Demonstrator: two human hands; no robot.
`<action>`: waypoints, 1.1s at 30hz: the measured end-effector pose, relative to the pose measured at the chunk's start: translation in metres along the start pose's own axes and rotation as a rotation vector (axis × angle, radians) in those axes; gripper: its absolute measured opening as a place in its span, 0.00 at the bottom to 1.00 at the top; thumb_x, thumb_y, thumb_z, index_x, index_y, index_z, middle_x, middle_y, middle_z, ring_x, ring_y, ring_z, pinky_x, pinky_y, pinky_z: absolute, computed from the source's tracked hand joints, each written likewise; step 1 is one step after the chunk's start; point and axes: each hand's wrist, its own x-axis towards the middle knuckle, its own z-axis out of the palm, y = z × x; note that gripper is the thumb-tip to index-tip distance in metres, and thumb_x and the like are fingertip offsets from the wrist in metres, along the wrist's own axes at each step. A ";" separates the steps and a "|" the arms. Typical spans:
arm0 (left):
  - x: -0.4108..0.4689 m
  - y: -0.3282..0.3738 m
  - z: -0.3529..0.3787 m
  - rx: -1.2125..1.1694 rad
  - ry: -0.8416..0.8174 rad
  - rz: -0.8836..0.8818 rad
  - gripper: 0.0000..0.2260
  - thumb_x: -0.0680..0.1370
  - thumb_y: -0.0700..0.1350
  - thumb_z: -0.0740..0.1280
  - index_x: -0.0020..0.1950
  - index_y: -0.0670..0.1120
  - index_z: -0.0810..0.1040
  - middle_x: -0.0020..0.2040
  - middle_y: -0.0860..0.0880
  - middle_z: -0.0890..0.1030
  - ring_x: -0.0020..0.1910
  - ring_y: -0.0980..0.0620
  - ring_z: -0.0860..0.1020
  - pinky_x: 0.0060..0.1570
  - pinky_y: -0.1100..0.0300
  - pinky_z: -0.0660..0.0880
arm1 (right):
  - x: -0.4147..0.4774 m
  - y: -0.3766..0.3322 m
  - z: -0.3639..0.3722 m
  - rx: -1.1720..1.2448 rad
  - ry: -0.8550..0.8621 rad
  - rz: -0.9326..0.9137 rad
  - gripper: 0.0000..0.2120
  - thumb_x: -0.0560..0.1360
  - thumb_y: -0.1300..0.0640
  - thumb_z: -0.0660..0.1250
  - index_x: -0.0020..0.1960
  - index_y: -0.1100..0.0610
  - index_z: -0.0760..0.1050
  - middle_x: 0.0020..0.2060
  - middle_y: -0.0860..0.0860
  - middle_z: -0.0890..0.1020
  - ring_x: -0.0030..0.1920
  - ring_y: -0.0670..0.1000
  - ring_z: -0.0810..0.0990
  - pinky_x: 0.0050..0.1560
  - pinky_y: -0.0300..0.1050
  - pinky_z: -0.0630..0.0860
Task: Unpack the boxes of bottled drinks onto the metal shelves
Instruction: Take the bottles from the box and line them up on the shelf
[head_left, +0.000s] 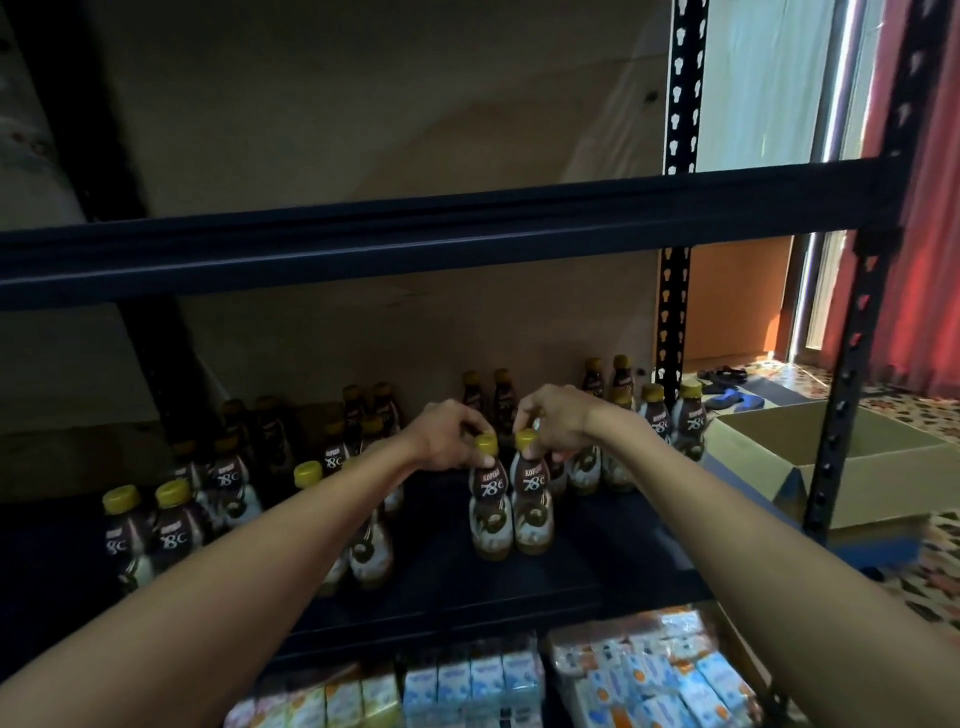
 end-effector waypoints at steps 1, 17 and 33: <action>-0.001 0.001 0.000 -0.008 -0.003 0.003 0.19 0.70 0.48 0.79 0.60 0.51 0.82 0.49 0.50 0.85 0.50 0.56 0.82 0.53 0.65 0.77 | -0.001 0.002 0.000 0.018 0.004 0.001 0.11 0.73 0.62 0.77 0.52 0.51 0.81 0.51 0.54 0.83 0.35 0.47 0.85 0.35 0.39 0.81; -0.008 0.011 0.000 -0.081 -0.060 -0.021 0.21 0.70 0.45 0.79 0.62 0.47 0.81 0.48 0.49 0.84 0.48 0.54 0.83 0.52 0.61 0.81 | -0.014 0.012 -0.002 0.016 -0.025 -0.039 0.11 0.73 0.61 0.76 0.52 0.50 0.80 0.46 0.52 0.85 0.38 0.48 0.86 0.40 0.42 0.83; 0.034 0.055 -0.018 -0.011 -0.036 -0.019 0.18 0.74 0.52 0.71 0.62 0.50 0.79 0.55 0.51 0.81 0.54 0.52 0.78 0.43 0.63 0.73 | -0.009 0.033 -0.035 0.027 0.113 -0.005 0.35 0.75 0.50 0.74 0.77 0.56 0.64 0.61 0.48 0.78 0.63 0.51 0.77 0.60 0.41 0.72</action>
